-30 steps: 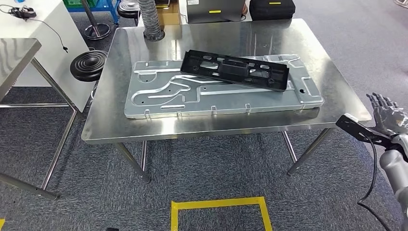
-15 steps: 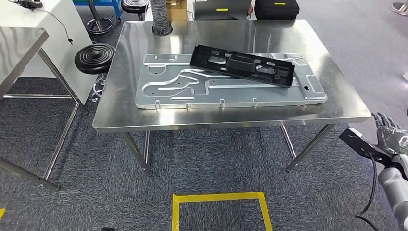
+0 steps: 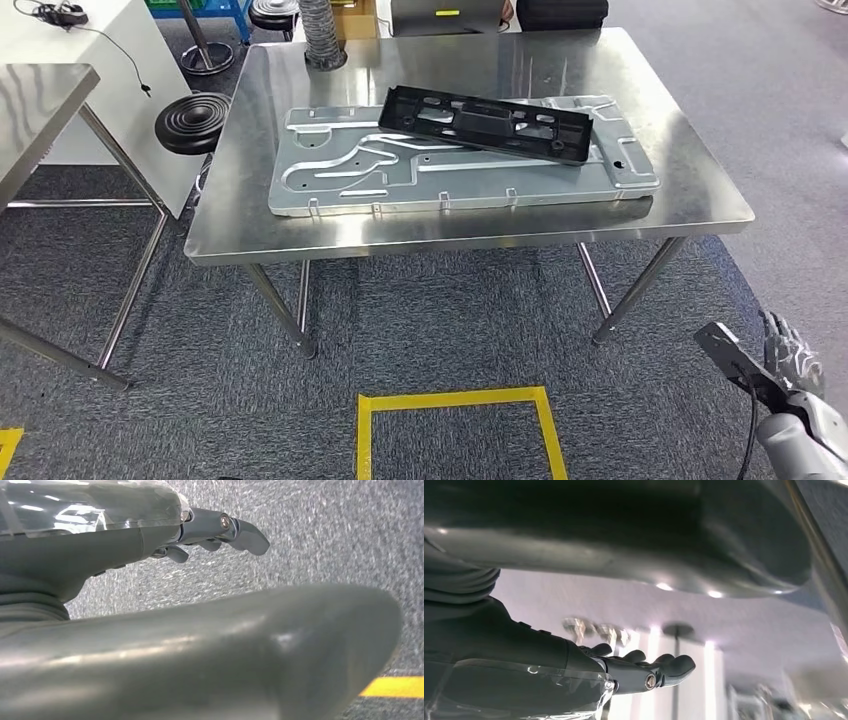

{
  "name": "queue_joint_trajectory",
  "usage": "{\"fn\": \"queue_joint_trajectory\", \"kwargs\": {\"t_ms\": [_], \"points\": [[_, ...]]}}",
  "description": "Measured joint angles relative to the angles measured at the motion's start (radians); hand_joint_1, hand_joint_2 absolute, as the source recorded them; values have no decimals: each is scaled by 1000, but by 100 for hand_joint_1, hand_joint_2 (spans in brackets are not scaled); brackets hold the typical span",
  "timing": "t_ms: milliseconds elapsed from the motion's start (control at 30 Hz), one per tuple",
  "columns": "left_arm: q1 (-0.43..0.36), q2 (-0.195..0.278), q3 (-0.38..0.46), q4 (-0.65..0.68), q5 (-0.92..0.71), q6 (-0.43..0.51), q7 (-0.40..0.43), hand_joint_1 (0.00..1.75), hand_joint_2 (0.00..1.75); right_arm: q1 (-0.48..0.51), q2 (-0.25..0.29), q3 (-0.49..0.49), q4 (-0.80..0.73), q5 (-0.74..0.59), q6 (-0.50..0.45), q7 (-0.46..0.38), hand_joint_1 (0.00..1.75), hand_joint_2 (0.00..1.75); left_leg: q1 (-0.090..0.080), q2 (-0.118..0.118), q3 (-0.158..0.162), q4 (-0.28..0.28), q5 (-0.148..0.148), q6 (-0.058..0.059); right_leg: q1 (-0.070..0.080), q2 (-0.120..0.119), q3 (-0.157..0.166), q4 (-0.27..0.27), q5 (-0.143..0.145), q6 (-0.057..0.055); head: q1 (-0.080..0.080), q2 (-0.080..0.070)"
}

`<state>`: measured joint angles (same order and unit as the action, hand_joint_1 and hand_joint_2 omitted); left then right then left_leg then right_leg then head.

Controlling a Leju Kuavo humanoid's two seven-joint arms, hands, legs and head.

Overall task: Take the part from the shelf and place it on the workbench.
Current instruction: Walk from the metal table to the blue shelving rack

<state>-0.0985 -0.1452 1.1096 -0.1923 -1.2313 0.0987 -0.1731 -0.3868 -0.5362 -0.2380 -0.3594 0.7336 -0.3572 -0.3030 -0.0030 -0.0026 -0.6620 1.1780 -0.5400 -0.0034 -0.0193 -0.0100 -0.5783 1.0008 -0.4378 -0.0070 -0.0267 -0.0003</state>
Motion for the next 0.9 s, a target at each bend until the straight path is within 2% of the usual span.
{"fn": "queue_joint_trajectory", "kwargs": {"t_ms": [33,67,100,133,200,233,267,367,400,433,467,533,567,600,633,733,767,833,900], "points": [[1,0,1,0,2,1,0,0,0,19,16,-18,6,-13,2,-1,0,0,2,0,-20,63,-34,-3,1,0,-7,0,4,-1,0,0],[2,0,2,0,4,3,1,0,0,39,35,-37,12,-27,4,-3,0,0,3,0,-29,104,-52,-4,2,0,-13,1,9,-1,0,0],[3,-1,3,0,6,5,2,0,0,59,54,-57,18,-43,8,-6,0,0,4,1,-21,109,-52,-5,2,0,-19,2,13,0,0,0],[4,-1,4,0,8,7,2,0,0,80,77,-78,25,-60,19,-6,0,0,4,1,10,71,-33,-4,2,0,-24,3,16,2,0,0],[4,-1,6,0,11,11,2,0,0,123,133,-120,43,-92,62,11,0,0,4,-1,101,-73,15,2,4,1,-30,5,22,7,0,0],[3,-1,7,0,10,12,2,0,0,144,166,-141,54,-104,87,27,0,0,3,-2,137,-135,31,5,7,1,-32,6,25,11,0,0],[3,-1,7,0,8,12,3,0,0,166,200,-160,64,-115,111,45,0,0,2,-4,155,-170,37,9,9,1,-33,7,28,16,0,0],[6,-3,7,0,0,13,6,0,0,230,307,-204,97,-139,174,122,0,0,1,-2,156,-185,49,23,8,3,-35,6,37,33,0,0],[5,-4,7,0,-3,14,8,0,0,251,342,-215,108,-143,195,163,0,0,3,-1,155,-189,56,29,6,4,-38,14,27,38,0,0],[5,-6,7,0,-5,14,8,0,0,270,379,-224,119,-147,216,215,0,0,5,1,152,-192,63,35,5,5,-48,39,3,41,1,0],[4,-6,7,0,-7,15,7,0,0,285,410,-232,128,-154,231,272,0,0,6,3,147,-194,70,40,4,6,-66,85,-34,44,1,0],[5,-5,7,0,-7,17,3,0,0,307,477,-254,144,-174,253,388,0,87,3,7,132,-192,80,43,3,6,-115,218,-115,48,1,0],[5,-5,7,0,-7,19,1,0,0,314,506,-267,150,-183,255,430,0,131,2,9,124,-190,84,42,3,6,-129,268,-138,49,1,0],[5,-5,7,0,-7,20,0,0,0,320,535,-279,155,-189,255,458,0,175,0,11,116,-188,88,41,3,6,-125,284,-143,49,1,0],[5,-5,7,0,-7,22,0,0,0,324,558,-288,158,-193,253,472,0,175,-1,13,109,-185,91,40,4,6,-101,259,-129,46,1,0],[3,-6,7,0,-7,26,0,0,0,324,603,-309,161,-192,246,459,0,175,-4,17,99,-179,99,32,11,5,31,57,-69,26,1,0],[2,-6,7,0,-7,27,0,0,0,323,611,-312,162,-185,246,444,0,175,-5,18,97,-178,102,28,15,5,55,15,-61,19,1,0],[2,-6,7,0,-8,28,1,0,0,322,620,-314,162,-166,249,414,0,175,-3,19,95,-178,109,17,21,4,62,-6,-54,8,1,0],[2,-6,7,0,-12,28,2,0,0,322,624,-314,162,-152,250,388,0,175,-2,18,91,-174,106,6,17,3,60,-17,-39,-4,1,0]]}}
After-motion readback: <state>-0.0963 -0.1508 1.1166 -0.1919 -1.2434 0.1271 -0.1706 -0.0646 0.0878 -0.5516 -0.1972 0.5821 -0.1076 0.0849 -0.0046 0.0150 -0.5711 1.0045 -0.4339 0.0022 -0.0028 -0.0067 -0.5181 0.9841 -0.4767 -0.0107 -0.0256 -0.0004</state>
